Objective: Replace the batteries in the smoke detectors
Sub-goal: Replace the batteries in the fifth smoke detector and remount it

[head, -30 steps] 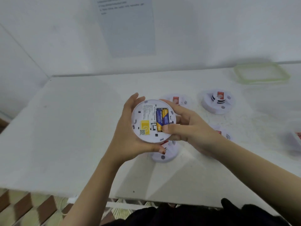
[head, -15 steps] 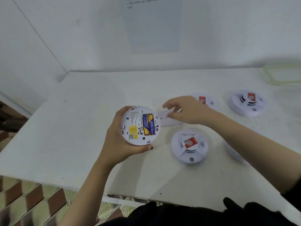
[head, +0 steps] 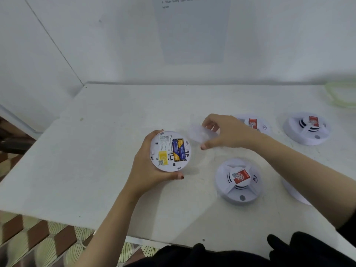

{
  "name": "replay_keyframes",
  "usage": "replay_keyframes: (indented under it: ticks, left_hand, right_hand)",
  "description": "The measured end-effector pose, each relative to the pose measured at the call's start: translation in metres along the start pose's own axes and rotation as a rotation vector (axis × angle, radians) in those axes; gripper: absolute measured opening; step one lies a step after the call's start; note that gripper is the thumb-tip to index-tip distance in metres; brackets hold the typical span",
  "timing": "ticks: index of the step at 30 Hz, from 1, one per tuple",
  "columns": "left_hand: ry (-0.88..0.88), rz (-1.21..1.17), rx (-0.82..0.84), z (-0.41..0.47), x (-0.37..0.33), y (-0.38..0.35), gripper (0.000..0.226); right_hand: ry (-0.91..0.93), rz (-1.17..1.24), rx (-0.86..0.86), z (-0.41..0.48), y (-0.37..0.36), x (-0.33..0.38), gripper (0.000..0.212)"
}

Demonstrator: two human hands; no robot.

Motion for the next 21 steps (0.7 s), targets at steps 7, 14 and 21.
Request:
replay_keyframes:
  ticks: [7, 14, 21]
  left_hand:
    - [0.062, 0.004, 0.022, 0.015, 0.010, -0.011, 0.105]
    - [0.150, 0.001, 0.075, 0.023, 0.028, -0.027, 0.112]
    - [0.144, -0.024, 0.060, 0.021, 0.020, -0.024, 0.111]
  right_hand:
    - [0.212, 0.270, -0.075, -0.004, -0.005, 0.039, 0.052]
    - [0.348, -0.090, -0.038, -0.004, -0.027, 0.052, 0.063]
    - [0.349, -0.092, -0.088, -0.001, -0.033, 0.046, 0.063]
Point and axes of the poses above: each hand's wrist, its own z-axis towards the middle knuckle, its own y-axis out of the back of the hand, x = y × z, the point moved 6 cm from there along z, towards the middle knuckle, and after that the axes turned 3 degrees about -x, right-handed, at the moved point
